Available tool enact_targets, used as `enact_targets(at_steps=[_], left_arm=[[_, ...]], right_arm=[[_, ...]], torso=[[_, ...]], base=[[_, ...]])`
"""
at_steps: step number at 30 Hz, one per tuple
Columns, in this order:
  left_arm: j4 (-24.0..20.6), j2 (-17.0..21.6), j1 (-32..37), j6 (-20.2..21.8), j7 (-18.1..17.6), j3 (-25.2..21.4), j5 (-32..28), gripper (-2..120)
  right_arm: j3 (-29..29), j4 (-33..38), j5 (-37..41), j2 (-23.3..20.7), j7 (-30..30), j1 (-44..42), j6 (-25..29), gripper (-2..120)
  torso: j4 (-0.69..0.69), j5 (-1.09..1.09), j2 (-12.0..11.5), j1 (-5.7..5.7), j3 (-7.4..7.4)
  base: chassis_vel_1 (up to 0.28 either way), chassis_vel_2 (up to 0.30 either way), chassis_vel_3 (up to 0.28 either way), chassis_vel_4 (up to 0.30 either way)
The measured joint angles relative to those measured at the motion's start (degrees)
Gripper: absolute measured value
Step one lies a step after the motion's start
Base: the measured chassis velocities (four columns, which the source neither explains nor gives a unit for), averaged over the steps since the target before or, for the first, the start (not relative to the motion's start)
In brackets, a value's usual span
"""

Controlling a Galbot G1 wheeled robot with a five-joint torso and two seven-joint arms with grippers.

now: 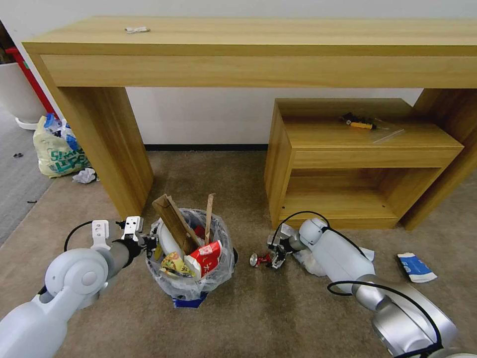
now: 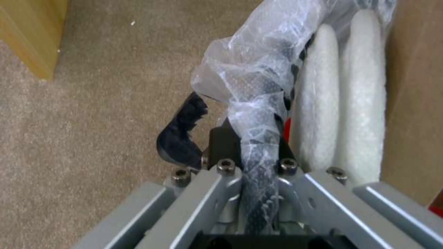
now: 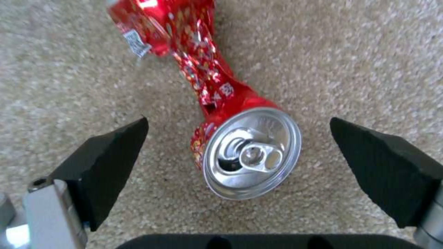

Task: Pick up the trash bin and place the garbage on the floor into it.

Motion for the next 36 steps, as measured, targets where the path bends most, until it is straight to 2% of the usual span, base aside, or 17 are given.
enact_targets(at_steps=[3, 5, 9, 12, 15, 19, 25, 33, 36], left_arm=[[-0.04, -0.12, 0.11, 0.00, -0.04, -0.10, 0.01, 0], [-0.22, -0.40, 0.26, 0.00, -0.14, -0.11, 0.18, 0], [-0.52, -0.38, 0.59, 0.00, -0.23, -0.12, 0.25, 0], [-0.76, -0.20, 0.70, 0.00, -0.42, -0.19, 0.26, 0], [-1.11, -0.05, 0.76, 0.00, -0.62, -0.20, 0.13, 0], [-1.35, -0.02, 0.88, 0.00, -0.75, -0.20, 0.05, 0], [-1.67, 0.03, 1.16, 0.00, -0.80, -0.27, 0.04, 0], [-1.98, 0.21, 1.18, 0.00, -0.83, -0.43, -0.01, 0], [-2.15, 0.08, 1.33, 0.00, -0.84, -0.43, 0.01, 0]], right_arm=[[0.08, -0.58, 0.10, 0.24, 1.87, -0.20, 0.29, 100], [0.49, -2.21, 2.37, 0.90, 5.75, -0.54, 0.14, 100], [0.72, -3.43, 5.40, 1.28, 6.81, -0.74, 0.04, 98], [0.95, -4.25, 8.43, 1.54, 7.47, -1.07, 0.00, 92], [1.13, -4.66, 10.36, 1.62, 7.50, -1.39, -0.03, 80], [1.35, -4.68, 10.60, 1.68, 7.83, -1.73, 0.07, 70], [1.42, -4.40, 10.67, 1.60, 8.34, -2.27, 0.14, 63], [1.35, -0.24, 10.91, 0.09, 9.88, -4.20, -0.74, 63], [1.13, 2.80, 12.17, -1.06, 10.41, -5.54, -2.00, 56]], torso=[[0.00, 0.00, 0.00, 0.00, 0.00], [0.00, 0.00, 0.00, 0.00, 0.00], [0.00, 0.00, 0.00, 0.00, -0.01], [0.00, 0.00, 0.00, 0.00, -0.01], [-0.05, -0.07, 0.03, -0.01, -0.03], [-0.03, -0.01, 0.04, -0.02, -0.04], [-0.03, -0.03, 0.05, -0.02, -0.05], [0.04, 0.04, 0.02, -0.02, 0.00], [0.06, 0.05, -0.01, 0.00, 0.03]], base=[[0.000, 0.000, 0.000, 0.000], [0.000, 0.000, 0.000, 0.000], [0.000, 0.000, 0.000, 0.000], [0.000, 0.000, 0.000, 0.000], [0.000, 0.000, 0.000, 0.000], [0.000, 0.000, 0.000, 0.000], [0.000, 0.000, 0.000, 0.000], [0.000, 0.000, 0.000, 0.000], [0.000, 0.000, 0.000, 0.000]])
